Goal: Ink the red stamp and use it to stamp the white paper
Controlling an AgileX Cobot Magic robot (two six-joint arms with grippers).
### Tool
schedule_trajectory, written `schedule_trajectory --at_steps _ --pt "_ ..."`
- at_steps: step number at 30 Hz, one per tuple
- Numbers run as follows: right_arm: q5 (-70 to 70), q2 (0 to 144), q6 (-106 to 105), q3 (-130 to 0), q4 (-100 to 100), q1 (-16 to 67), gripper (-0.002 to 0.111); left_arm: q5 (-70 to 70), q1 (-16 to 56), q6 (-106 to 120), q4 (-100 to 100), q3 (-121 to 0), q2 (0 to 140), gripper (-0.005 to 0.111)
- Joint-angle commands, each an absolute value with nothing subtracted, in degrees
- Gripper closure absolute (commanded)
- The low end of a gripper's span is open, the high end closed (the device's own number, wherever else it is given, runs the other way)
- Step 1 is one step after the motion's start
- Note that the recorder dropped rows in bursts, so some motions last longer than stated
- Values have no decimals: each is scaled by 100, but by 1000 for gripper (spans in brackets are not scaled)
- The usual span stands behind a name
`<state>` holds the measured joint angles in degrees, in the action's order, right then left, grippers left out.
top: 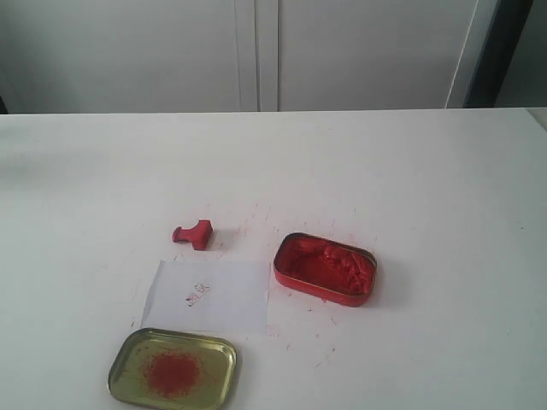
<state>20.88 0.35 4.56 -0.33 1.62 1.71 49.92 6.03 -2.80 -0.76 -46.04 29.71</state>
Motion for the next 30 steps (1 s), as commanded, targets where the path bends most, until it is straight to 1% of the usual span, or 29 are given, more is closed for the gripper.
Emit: schedule_trajectory --at_steps 1,16,30 --pt "2005 0 476 0 171 161 108 5110 599 -275 82 -4569 2573 107" --pt "2005 0 476 0 171 161 108 5356 599 -275 162 -4569 1717 107" --pt "2005 0 476 0 171 161 108 5414 599 -275 162 -4569 1647 107"
